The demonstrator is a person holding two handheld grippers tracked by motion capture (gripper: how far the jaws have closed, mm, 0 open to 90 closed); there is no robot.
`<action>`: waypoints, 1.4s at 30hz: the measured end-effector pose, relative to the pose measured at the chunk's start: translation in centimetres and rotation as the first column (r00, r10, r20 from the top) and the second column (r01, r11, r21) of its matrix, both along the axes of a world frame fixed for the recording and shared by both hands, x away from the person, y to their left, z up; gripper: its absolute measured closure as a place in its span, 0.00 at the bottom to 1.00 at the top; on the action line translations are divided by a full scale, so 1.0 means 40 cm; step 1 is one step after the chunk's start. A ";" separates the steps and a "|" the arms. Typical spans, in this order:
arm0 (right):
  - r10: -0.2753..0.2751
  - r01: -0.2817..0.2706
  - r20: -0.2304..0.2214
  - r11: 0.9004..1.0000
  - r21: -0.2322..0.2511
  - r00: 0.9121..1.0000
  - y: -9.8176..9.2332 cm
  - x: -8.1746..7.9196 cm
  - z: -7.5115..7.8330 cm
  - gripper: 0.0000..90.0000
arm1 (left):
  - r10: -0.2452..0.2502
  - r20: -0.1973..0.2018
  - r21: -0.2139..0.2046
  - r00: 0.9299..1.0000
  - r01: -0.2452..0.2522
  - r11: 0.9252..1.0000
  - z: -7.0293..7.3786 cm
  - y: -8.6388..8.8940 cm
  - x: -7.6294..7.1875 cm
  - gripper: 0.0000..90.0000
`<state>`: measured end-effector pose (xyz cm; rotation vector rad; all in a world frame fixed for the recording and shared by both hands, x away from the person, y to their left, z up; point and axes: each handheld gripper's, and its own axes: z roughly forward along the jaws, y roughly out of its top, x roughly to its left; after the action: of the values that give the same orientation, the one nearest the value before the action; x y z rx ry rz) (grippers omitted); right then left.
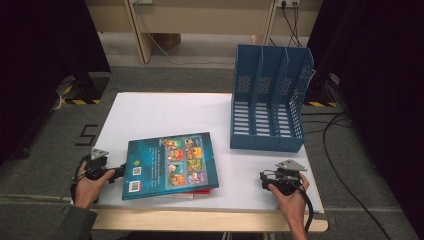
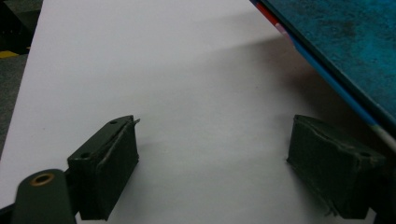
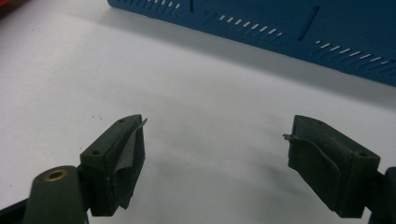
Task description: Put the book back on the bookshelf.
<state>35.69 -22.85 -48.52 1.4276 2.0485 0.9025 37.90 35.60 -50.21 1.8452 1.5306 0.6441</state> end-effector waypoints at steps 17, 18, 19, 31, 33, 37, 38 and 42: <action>0.093 -0.095 0.036 0.992 0.082 0.995 0.058 -0.014 0.023 0.27 | -0.020 0.013 -0.001 1.000 0.020 1.000 0.042 -0.012 -0.035 0.21; 0.104 -0.107 0.036 0.990 0.087 0.994 0.066 -0.015 0.026 0.27 | -0.024 0.004 -0.004 1.000 0.024 1.000 0.042 -0.012 -0.038 0.21; 0.114 -0.118 0.038 0.989 0.092 0.993 0.073 -0.016 0.027 0.27 | -0.024 0.004 -0.004 1.000 0.024 1.000 0.042 -0.012 -0.038 0.22; 0.206 -0.209 0.037 0.960 0.186 0.978 0.150 -0.028 0.037 0.27 | -0.034 0.013 0.058 0.999 0.033 0.998 0.056 -0.044 -0.060 0.38; 0.223 -0.226 0.041 0.957 0.181 0.974 0.163 -0.030 0.039 0.27 | -0.041 0.009 0.058 0.999 0.041 0.997 0.058 -0.051 -0.063 0.38; 0.241 -0.244 0.042 0.953 0.180 0.970 0.181 -0.032 0.042 0.27 | -0.085 0.000 0.061 0.996 0.085 0.995 0.061 -0.073 -0.069 0.33; 0.241 -0.244 0.042 0.953 0.180 0.970 0.181 -0.032 0.042 0.27 | -0.085 0.000 0.061 0.996 0.085 0.995 0.061 -0.073 -0.069 0.33; 0.240 -0.244 0.043 0.951 0.191 0.970 0.179 -0.032 0.042 0.27 | -0.102 0.003 0.070 0.995 0.102 0.992 0.063 -0.091 -0.077 0.36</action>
<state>34.41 -15.69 -46.85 1.2732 2.2044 1.2432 34.82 31.96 -47.67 1.9573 1.4160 0.6620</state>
